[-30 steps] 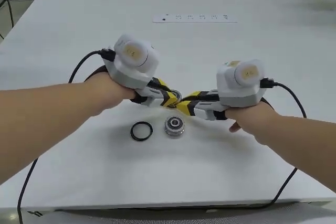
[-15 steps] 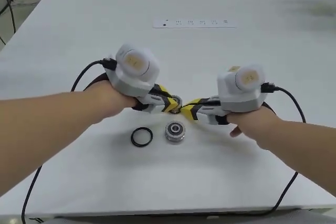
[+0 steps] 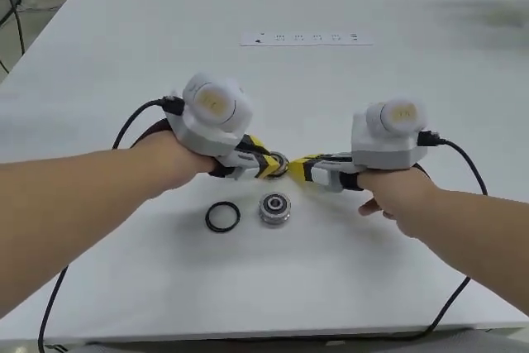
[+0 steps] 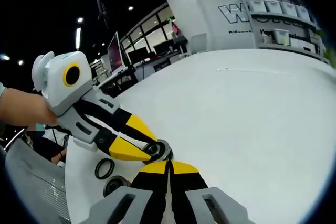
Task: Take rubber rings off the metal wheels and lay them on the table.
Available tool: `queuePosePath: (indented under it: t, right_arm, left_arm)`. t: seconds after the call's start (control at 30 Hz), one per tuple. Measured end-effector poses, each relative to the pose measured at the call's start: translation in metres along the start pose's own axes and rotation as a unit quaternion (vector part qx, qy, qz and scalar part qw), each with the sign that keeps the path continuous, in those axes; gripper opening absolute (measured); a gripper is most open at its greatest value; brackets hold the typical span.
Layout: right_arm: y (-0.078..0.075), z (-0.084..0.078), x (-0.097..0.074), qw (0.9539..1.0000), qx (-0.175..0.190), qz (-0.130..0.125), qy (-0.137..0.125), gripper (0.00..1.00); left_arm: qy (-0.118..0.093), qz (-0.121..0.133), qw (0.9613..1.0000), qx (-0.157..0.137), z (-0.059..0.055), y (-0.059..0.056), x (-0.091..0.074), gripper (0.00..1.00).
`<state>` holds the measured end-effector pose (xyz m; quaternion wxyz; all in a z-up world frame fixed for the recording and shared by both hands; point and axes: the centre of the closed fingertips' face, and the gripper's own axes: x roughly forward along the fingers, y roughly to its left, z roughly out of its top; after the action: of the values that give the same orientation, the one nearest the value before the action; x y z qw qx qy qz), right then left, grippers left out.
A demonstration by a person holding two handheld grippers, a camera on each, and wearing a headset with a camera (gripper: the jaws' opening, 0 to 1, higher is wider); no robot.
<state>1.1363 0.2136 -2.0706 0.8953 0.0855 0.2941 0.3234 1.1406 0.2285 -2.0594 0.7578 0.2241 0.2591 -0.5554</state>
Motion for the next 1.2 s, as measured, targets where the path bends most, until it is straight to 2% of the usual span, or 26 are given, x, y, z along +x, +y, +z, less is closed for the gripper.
queuePosePath:
  t: [0.1,0.3,0.5,1.2]
  right_arm:
    - [0.000,0.005,-0.001,0.9997,0.020,-0.001,-0.015,0.00]
    - [0.007,0.009,-0.001,0.9996,0.016,0.004,-0.023,0.00]
    - [0.006,0.009,-0.001,0.9997,0.012,0.000,-0.022,0.00]
    - [0.013,0.011,0.003,0.9997,0.002,0.012,-0.021,0.00]
  left_arm:
    - [0.002,0.001,1.0000,0.000,0.000,0.000,0.000,0.07]
    - [0.004,0.005,1.0000,0.000,0.000,0.001,0.001,0.07]
    - [0.006,0.008,0.9999,0.000,0.000,0.001,0.001,0.07]
    - [0.012,0.010,0.9999,0.004,0.001,-0.002,0.000,0.07]
